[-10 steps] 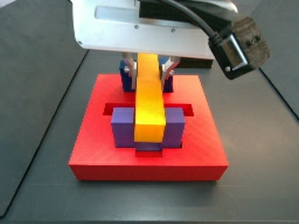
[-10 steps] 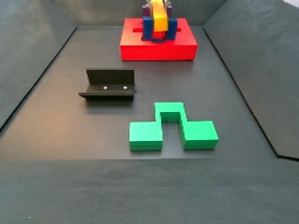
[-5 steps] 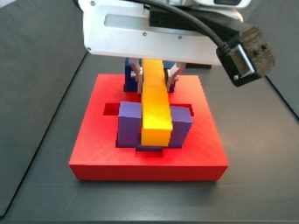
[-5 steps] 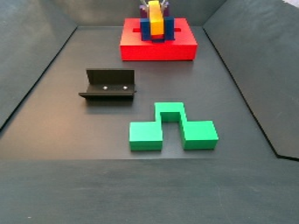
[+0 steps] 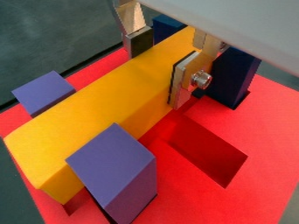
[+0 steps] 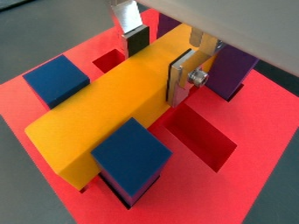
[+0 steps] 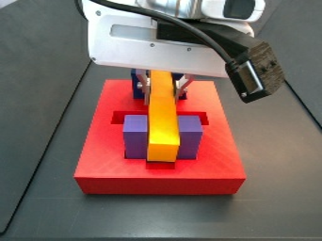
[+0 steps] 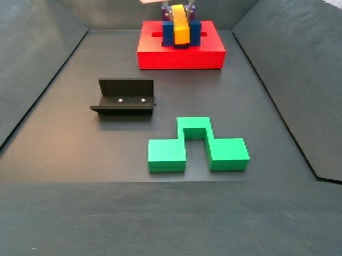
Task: Pick up the yellow object. Move up. Move to above the board. Insert the yellow object.
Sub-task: Insert the yellow object.
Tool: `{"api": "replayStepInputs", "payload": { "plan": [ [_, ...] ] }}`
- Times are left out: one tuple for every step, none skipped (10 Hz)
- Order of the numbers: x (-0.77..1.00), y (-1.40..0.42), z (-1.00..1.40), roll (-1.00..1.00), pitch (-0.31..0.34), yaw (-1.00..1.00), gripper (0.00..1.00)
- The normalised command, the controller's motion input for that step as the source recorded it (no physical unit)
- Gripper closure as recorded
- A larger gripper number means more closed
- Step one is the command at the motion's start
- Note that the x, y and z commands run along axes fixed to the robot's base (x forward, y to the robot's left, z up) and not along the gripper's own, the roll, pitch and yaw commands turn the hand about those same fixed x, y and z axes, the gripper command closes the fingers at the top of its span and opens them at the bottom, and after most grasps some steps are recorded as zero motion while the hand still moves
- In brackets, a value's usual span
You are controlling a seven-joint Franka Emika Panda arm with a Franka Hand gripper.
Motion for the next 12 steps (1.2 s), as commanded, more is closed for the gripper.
{"api": "replayStepInputs", "payload": {
  "plan": [
    [-0.01,0.0,-0.12,0.08,0.019,0.0,1.0],
    [0.0,0.0,-0.13,0.05,0.01,0.0,1.0],
    [0.07,-0.03,-0.15,0.02,0.0,0.0,1.0],
    [0.07,-0.04,-0.19,0.02,0.0,0.0,1.0],
    [0.05,-0.05,-0.23,0.04,0.0,0.0,1.0],
    [0.1,-0.1,-0.21,0.08,0.0,0.0,1.0],
    [0.11,-0.09,-0.21,0.06,0.0,0.0,1.0],
    [0.07,-0.03,-0.25,0.02,0.0,-0.01,1.0],
    [0.02,0.0,-0.24,0.0,0.0,0.0,1.0],
    [0.0,0.0,-0.22,0.01,0.0,0.0,1.0],
    [0.0,0.0,-0.25,0.03,0.0,0.0,1.0],
    [0.0,0.01,-0.28,0.04,0.0,0.0,1.0]
  ]
}}
